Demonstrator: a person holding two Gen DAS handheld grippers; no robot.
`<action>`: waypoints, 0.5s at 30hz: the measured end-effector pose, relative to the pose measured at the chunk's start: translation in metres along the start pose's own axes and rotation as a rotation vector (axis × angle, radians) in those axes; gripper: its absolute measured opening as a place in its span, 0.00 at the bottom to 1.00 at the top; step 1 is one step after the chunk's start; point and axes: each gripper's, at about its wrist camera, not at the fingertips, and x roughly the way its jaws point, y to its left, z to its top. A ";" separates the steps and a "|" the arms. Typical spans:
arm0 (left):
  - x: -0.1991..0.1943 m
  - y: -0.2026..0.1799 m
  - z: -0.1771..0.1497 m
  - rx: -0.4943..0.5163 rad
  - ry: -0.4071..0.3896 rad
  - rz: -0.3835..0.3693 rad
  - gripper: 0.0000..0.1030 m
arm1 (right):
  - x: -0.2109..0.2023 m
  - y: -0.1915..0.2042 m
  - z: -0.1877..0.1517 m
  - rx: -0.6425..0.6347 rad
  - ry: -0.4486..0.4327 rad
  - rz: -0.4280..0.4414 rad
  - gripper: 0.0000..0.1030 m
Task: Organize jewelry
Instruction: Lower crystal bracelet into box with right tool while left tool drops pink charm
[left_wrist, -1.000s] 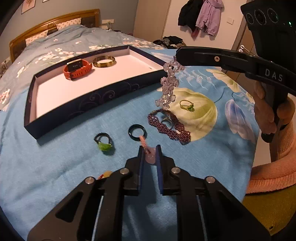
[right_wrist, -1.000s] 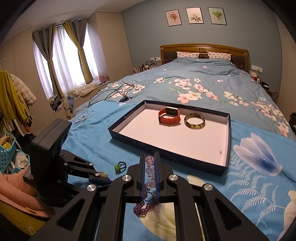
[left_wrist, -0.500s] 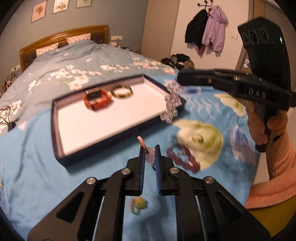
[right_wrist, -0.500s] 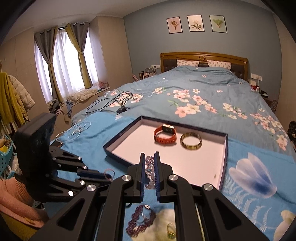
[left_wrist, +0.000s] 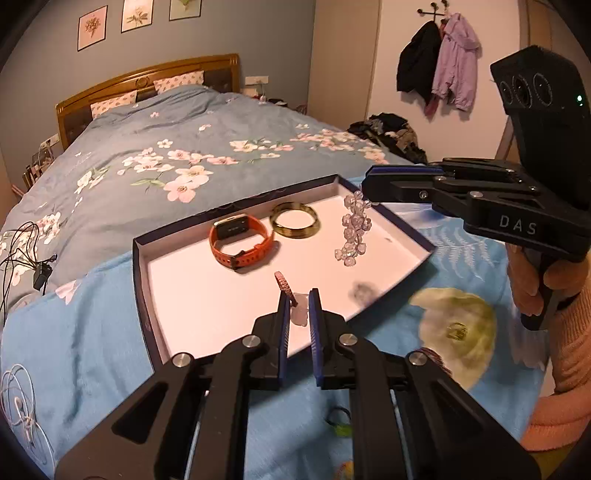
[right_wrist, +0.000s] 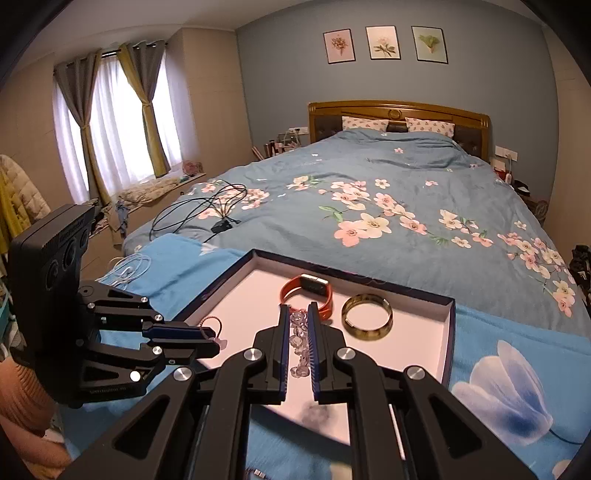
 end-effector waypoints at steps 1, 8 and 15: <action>0.004 0.002 0.002 -0.002 0.005 0.005 0.10 | 0.004 -0.001 0.001 0.000 0.004 0.001 0.08; 0.028 0.013 0.014 -0.003 0.040 0.015 0.10 | 0.034 -0.008 0.006 0.002 0.043 -0.013 0.08; 0.051 0.016 0.019 0.000 0.084 0.031 0.10 | 0.049 -0.013 0.006 0.015 0.056 -0.005 0.08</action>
